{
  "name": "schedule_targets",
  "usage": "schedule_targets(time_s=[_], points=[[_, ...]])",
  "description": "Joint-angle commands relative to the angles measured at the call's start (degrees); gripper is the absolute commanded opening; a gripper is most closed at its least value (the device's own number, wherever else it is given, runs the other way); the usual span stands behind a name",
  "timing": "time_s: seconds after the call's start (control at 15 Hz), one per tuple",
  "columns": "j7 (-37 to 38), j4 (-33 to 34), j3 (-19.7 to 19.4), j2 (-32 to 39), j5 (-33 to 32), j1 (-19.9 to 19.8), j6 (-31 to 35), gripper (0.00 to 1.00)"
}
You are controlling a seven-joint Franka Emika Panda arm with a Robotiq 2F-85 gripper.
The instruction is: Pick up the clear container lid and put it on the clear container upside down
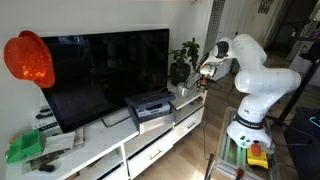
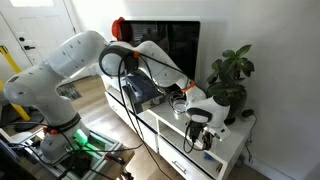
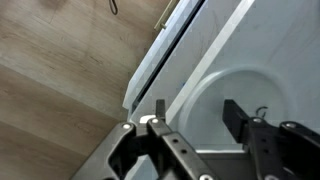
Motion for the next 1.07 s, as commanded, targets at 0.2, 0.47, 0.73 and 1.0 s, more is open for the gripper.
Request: schedule_targets(time_s=[0.2, 0.47, 0.73, 1.0], points=[[2.7, 5.4, -1.3, 3.0, -0.8, 0.2, -4.0, 0.13], [3.3, 5.6, -2.1, 2.2, -1.1, 0.5, -5.6, 0.00], [2.5, 4.6, -1.7, 0.7, -1.2, 1.1, -5.5, 0.01], [1.2, 1.0, -2.4, -3.3, -2.0, 2.6, -5.9, 0.01]])
